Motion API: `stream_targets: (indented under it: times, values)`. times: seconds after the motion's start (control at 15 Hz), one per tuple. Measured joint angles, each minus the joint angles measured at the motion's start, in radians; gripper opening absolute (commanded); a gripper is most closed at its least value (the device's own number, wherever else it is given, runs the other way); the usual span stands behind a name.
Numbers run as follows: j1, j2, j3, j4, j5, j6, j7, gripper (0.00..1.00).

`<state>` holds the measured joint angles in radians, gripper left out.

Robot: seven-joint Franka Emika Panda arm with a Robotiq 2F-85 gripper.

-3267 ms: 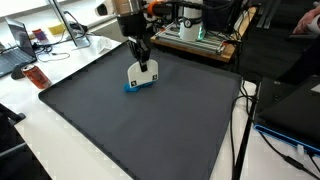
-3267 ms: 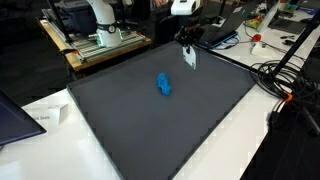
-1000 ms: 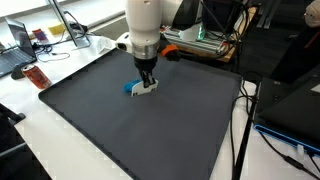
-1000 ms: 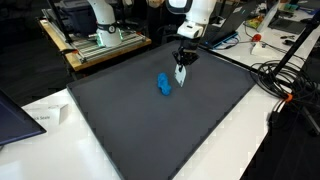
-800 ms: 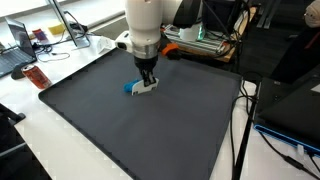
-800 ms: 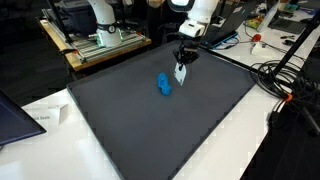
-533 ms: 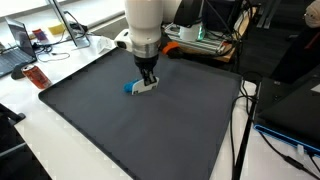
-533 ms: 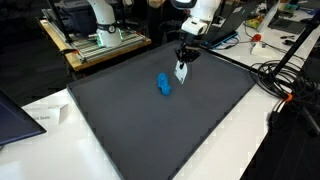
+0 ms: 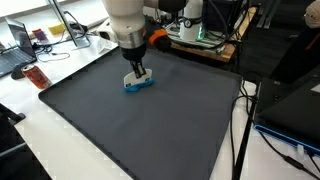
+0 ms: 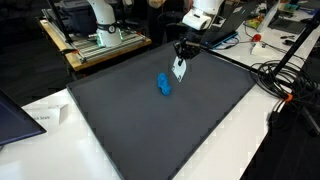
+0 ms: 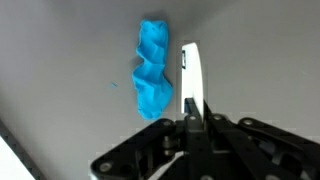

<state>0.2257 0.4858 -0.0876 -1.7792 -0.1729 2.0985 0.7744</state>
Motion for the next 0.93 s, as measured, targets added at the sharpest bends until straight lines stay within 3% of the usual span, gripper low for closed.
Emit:
stream_targets:
  times: [0.53, 0.93]
  values:
    - [-0.068, -0.002, -0.013, 0.026, 0.006, -0.068, -0.037, 0.01]
    - [-0.061, 0.027, -0.043, 0.028, -0.08, -0.078, 0.09, 0.01]
